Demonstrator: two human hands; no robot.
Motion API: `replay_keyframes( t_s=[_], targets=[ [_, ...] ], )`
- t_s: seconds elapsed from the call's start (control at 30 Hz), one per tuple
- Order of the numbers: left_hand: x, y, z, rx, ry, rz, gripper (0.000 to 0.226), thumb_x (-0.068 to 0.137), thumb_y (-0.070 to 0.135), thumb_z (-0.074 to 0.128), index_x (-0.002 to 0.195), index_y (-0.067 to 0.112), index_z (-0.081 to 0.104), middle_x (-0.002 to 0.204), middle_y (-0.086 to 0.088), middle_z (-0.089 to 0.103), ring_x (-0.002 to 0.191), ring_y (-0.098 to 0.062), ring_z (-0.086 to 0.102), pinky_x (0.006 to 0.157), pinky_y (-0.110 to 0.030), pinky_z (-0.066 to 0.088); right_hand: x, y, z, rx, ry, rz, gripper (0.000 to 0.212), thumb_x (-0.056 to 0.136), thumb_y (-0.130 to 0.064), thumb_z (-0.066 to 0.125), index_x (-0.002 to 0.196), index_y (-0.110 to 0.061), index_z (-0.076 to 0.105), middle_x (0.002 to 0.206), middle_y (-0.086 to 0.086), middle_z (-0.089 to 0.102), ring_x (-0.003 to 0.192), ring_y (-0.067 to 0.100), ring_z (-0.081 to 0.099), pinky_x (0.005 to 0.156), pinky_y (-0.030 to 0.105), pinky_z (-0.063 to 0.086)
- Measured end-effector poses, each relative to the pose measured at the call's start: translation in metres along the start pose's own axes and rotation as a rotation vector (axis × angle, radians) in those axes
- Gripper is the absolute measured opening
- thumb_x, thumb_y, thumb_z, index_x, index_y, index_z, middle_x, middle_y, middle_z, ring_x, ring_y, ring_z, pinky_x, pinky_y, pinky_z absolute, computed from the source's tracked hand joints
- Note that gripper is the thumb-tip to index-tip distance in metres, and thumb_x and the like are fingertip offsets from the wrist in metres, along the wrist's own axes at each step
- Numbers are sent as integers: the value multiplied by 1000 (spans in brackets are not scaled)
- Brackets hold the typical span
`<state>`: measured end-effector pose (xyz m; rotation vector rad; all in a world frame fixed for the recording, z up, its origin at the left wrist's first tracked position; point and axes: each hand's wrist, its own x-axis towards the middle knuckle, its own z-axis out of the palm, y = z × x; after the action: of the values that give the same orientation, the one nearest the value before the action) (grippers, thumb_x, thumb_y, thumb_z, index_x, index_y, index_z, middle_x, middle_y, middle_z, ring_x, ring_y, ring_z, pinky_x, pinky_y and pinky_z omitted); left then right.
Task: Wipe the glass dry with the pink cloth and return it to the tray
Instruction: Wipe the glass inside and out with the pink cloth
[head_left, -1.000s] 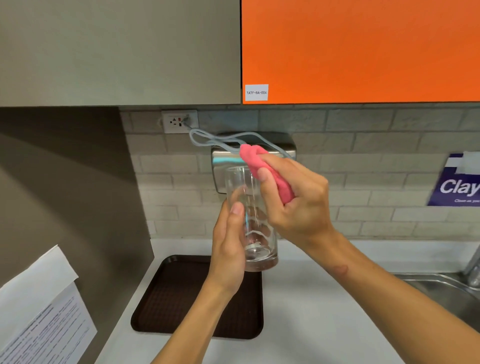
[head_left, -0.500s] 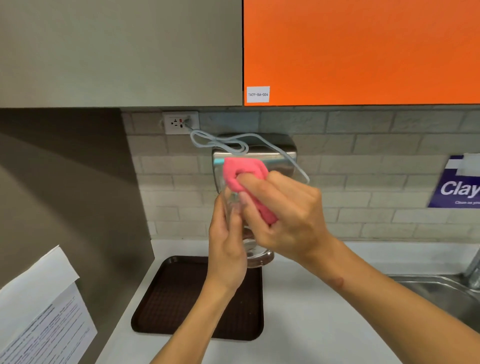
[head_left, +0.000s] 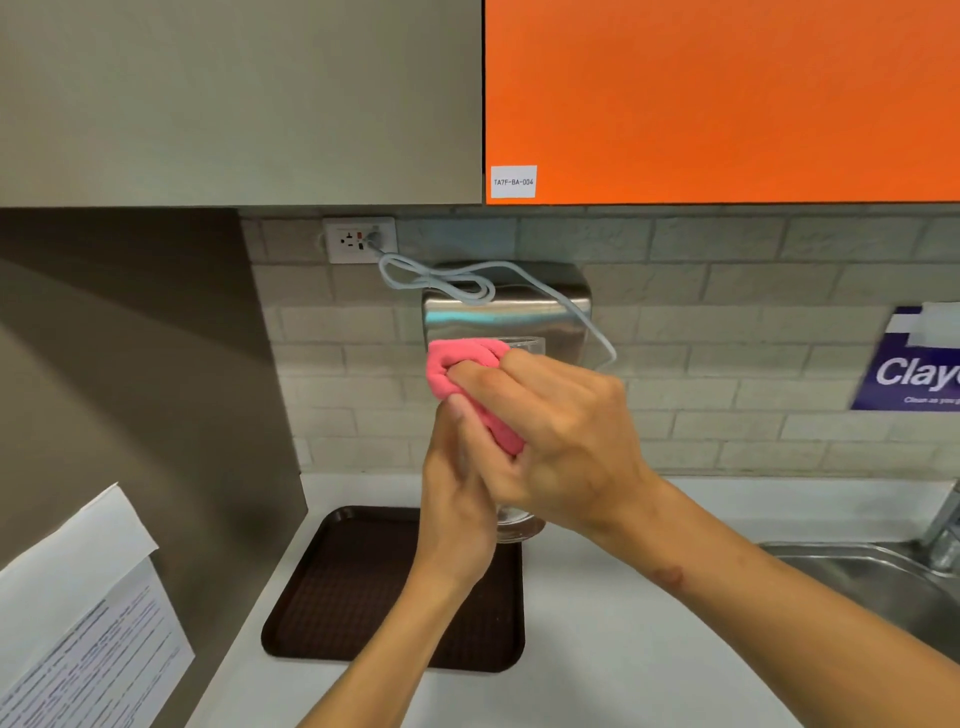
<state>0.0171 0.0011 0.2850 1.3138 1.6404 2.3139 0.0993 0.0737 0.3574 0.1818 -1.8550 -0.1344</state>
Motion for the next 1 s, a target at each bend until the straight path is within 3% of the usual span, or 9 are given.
replay_keyframes(
  t_s=[0.1, 0.2, 0.37, 0.53, 0.7, 0.77, 0.83, 0.9, 1.0],
  targets=[
    [0, 0, -5, -82, -2, -49, 37, 111, 52, 47, 144, 40, 58, 128, 3, 76, 117, -21, 75, 93, -40, 64, -2, 10, -5, -1, 69, 45, 26, 105, -25, 61, 109, -10, 83, 84, 2, 76, 65, 18, 68, 60, 31, 58],
    [-1, 4, -12, -298, -16, -159, 59, 100, 60, 49, 147, 25, 59, 129, -14, 75, 114, -36, 75, 91, -59, 63, -7, 26, -10, 105, 105, 169, 29, 105, -21, 60, 115, -2, 80, 80, 7, 73, 61, 18, 60, 56, 32, 54],
    [3, 14, -13, -576, -268, -287, 73, 94, 73, 62, 146, 21, 59, 118, -14, 77, 93, -28, 78, 78, -45, 66, -5, 36, -7, 328, 44, 210, 33, 99, -20, 62, 121, 1, 73, 107, 8, 55, 89, 11, 52, 81, 19, 48],
    [12, 16, -12, -775, -453, -416, 69, 94, 65, 69, 137, 11, 66, 111, -18, 73, 76, -30, 74, 65, -43, 62, 5, 44, -8, 289, 76, 130, 27, 99, -14, 64, 116, 5, 75, 121, 14, 57, 93, 17, 57, 85, 23, 48],
    [14, 12, -16, -982, -408, -435, 57, 103, 54, 60, 132, 5, 70, 119, -17, 76, 104, -31, 78, 85, -45, 65, -13, 29, -9, 253, -4, -88, 29, 104, -13, 55, 103, 4, 79, 109, 19, 70, 89, 24, 59, 83, 23, 48],
    [13, 10, -19, -987, -436, -463, 58, 106, 54, 55, 126, 1, 70, 110, -16, 78, 100, -28, 79, 84, -40, 65, -26, 18, -11, 239, -68, -206, 25, 100, -12, 58, 98, -1, 80, 107, 12, 69, 82, 21, 53, 85, 16, 37],
    [10, 8, -19, -981, -466, -491, 58, 106, 53, 56, 126, 1, 70, 109, -16, 78, 98, -27, 79, 82, -39, 65, -27, 22, -13, 220, -96, -292, 23, 99, -15, 62, 96, -4, 81, 102, 11, 73, 79, 22, 54, 79, 22, 41],
    [7, 8, -15, -960, -443, -477, 54, 103, 50, 63, 129, 4, 71, 115, -16, 78, 102, -29, 79, 84, -43, 66, -13, 37, -14, 180, -75, -292, 25, 100, -18, 64, 97, -2, 82, 97, 16, 75, 79, 25, 57, 72, 30, 46],
    [8, 11, -8, -839, -335, -440, 61, 93, 57, 74, 132, 10, 73, 121, -15, 76, 106, -29, 75, 87, -44, 64, 13, 58, -16, 125, 10, -165, 24, 103, -17, 65, 104, 1, 80, 102, 20, 70, 89, 25, 62, 76, 27, 49]
  ],
)
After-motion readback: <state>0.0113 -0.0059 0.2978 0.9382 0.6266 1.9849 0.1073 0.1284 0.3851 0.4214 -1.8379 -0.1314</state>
